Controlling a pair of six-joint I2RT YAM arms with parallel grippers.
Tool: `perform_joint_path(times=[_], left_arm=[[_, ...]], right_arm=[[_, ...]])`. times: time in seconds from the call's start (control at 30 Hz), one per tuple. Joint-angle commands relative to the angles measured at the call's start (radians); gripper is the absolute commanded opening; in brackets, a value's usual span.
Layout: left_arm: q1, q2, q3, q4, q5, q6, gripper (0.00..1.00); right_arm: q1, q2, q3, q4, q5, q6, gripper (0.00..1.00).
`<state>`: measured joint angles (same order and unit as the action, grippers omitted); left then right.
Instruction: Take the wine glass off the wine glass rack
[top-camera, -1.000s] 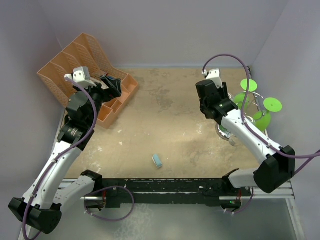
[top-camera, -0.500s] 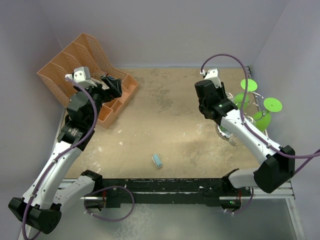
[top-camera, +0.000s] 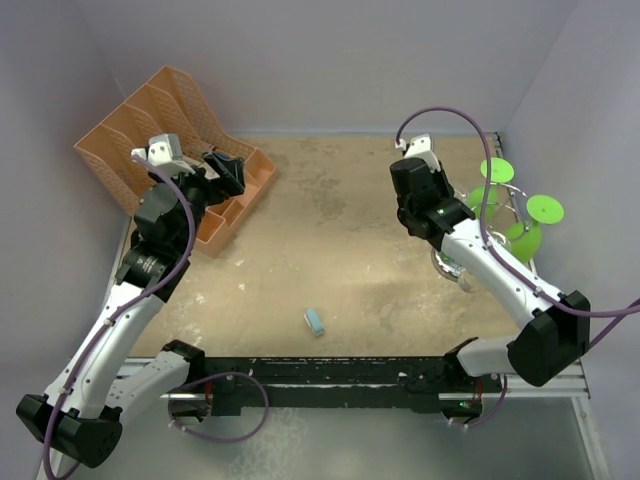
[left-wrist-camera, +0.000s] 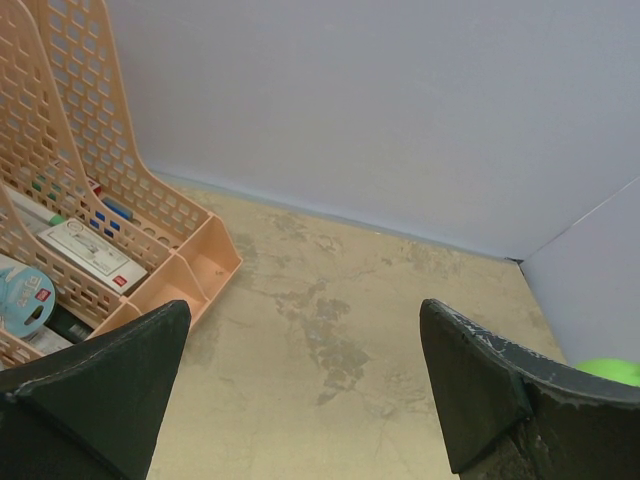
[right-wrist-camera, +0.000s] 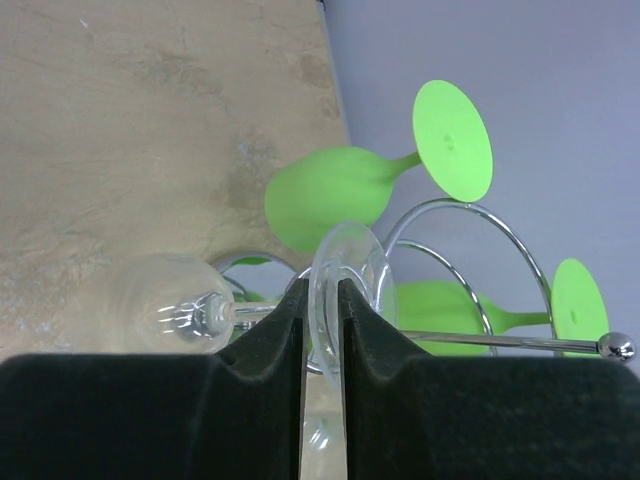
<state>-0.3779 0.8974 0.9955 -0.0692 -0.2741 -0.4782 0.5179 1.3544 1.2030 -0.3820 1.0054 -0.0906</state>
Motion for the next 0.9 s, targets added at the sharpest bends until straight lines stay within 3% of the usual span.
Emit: perform_joint_path(times=[0.0, 0.33, 0.87], left_arm=[[-0.008, -0.006, 0.022, 0.034, -0.011, 0.011, 0.93], [-0.014, -0.007, 0.022, 0.034, -0.016, 0.010, 0.93], [-0.015, -0.005, 0.022, 0.035, -0.014, 0.011, 0.94]], right_arm=[[0.005, -0.037, 0.031, 0.050, 0.045, -0.044, 0.15], [0.014, -0.051, 0.048, 0.073, 0.071, -0.111, 0.06], [0.044, -0.070, 0.082, 0.082, 0.047, -0.162, 0.00]])
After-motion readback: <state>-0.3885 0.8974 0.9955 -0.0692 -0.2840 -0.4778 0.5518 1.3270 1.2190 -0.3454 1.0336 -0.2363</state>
